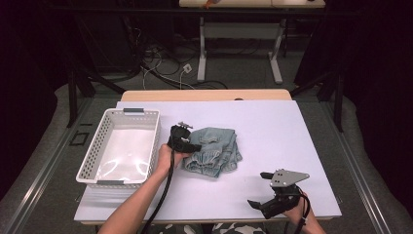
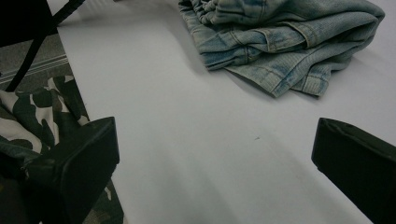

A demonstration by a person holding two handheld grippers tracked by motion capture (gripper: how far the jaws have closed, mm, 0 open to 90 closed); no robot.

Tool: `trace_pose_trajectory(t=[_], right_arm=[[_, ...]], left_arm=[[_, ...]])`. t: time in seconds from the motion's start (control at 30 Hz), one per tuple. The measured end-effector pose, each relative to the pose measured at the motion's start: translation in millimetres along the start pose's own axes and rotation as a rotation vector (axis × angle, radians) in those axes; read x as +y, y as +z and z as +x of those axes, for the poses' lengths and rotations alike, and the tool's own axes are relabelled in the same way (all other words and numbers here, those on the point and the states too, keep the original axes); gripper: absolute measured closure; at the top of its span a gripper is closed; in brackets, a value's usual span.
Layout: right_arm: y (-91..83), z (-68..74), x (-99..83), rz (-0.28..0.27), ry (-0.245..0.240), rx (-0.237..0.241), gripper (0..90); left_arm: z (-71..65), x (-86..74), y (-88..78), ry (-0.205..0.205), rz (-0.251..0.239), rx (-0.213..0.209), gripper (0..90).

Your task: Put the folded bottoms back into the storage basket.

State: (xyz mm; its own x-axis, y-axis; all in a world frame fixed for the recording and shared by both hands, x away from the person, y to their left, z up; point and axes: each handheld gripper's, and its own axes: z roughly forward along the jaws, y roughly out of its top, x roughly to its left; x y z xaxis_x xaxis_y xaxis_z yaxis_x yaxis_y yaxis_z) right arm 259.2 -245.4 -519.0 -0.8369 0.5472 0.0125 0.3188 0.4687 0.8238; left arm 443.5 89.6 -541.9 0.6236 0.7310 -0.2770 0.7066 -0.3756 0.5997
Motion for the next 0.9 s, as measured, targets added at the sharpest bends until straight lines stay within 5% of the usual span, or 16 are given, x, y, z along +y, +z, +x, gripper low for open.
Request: trace_pose_trajectory(t=[0.4, 0.9], right_arm=[[0.3, -0.1, -0.4, -0.001, 0.001, -0.001, 0.6], [0.3, -0.8, -0.9, 0.007, 0.003, -0.004, 0.7]], left_arm=[[2.3, -13.2, -14.2, -0.038, -0.094, -0.078, 67.8], [-4.4, -19.2, -26.3, -0.036, -0.147, -0.129, 68.4]])
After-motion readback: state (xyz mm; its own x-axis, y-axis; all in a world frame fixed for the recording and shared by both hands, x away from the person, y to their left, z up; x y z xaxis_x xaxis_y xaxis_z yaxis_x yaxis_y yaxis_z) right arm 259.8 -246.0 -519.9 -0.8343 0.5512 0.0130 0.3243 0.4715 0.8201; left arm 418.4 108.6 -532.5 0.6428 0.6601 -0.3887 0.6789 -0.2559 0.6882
